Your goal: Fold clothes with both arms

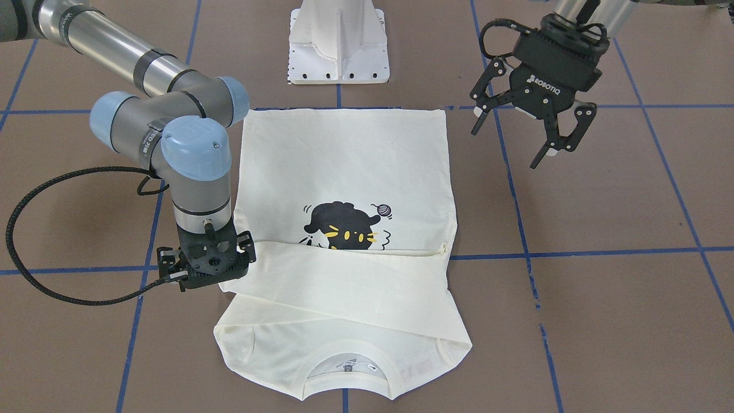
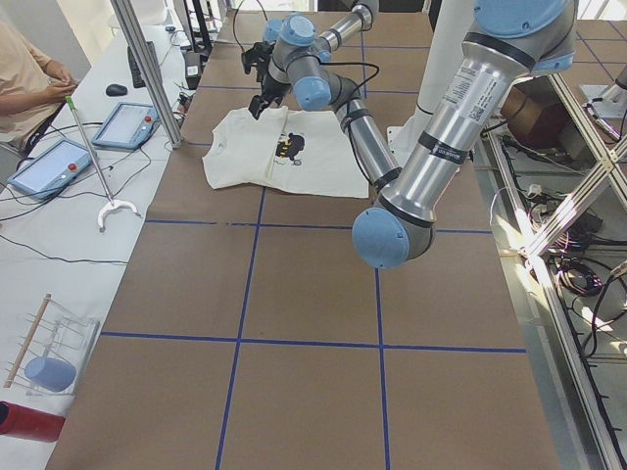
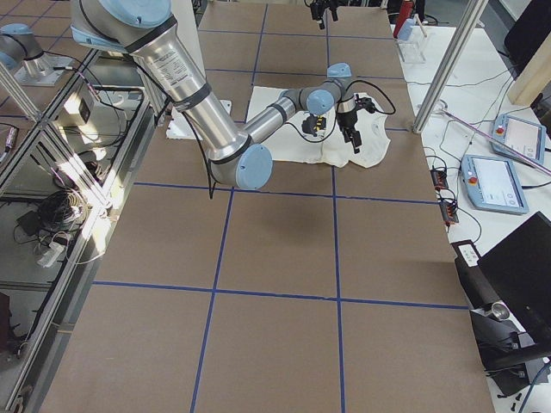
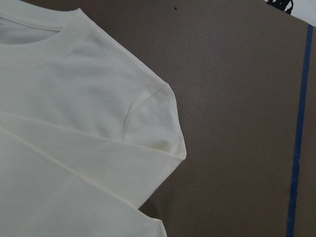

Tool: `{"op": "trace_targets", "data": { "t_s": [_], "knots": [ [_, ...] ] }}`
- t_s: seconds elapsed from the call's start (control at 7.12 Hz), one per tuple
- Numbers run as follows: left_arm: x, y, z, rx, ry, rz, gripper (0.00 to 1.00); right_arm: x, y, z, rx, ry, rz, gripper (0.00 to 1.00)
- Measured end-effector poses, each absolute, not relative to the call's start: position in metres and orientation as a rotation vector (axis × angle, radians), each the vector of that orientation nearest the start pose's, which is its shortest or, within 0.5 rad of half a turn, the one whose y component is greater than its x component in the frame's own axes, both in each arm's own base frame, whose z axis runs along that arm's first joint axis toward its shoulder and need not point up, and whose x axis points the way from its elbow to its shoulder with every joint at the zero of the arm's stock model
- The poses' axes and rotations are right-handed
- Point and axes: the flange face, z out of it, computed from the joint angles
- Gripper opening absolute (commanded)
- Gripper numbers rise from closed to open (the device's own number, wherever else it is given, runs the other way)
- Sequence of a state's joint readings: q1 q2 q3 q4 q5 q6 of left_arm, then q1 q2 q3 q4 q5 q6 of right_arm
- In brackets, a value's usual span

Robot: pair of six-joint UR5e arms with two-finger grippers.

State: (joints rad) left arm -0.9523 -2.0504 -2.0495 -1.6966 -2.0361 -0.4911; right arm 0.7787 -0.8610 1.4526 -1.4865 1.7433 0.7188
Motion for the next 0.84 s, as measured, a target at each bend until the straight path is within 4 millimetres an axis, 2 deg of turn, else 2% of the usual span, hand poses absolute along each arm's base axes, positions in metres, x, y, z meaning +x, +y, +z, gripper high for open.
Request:
{"op": "trace_targets", "data": {
  "t_s": [0.14,0.28,0.56,0.7,0.84],
  "knots": [
    [0.251,-0.491,0.183,0.621,0.943,0.289,1.0,-0.436,-0.574,0.268,0.344,-0.696,-0.013,1.0],
    [0.261,-0.478,0.193,0.565,0.966,0.234,1.0,-0.423,-0.531,0.258,0.302,-0.794,0.096,1.0],
    [0.294,-0.433,0.216,0.488,1.031,0.111,1.0,-0.393,-0.428,0.245,0.207,-0.943,0.3,1.0],
    [0.314,-0.41,0.229,0.459,1.064,0.05,0.95,-0.392,-0.379,0.243,0.18,-0.989,0.377,1.0],
    [0.338,-0.385,0.242,0.423,1.082,-0.013,0.85,-0.396,-0.332,0.25,0.168,-1.027,0.43,0.99]
  ]
}}
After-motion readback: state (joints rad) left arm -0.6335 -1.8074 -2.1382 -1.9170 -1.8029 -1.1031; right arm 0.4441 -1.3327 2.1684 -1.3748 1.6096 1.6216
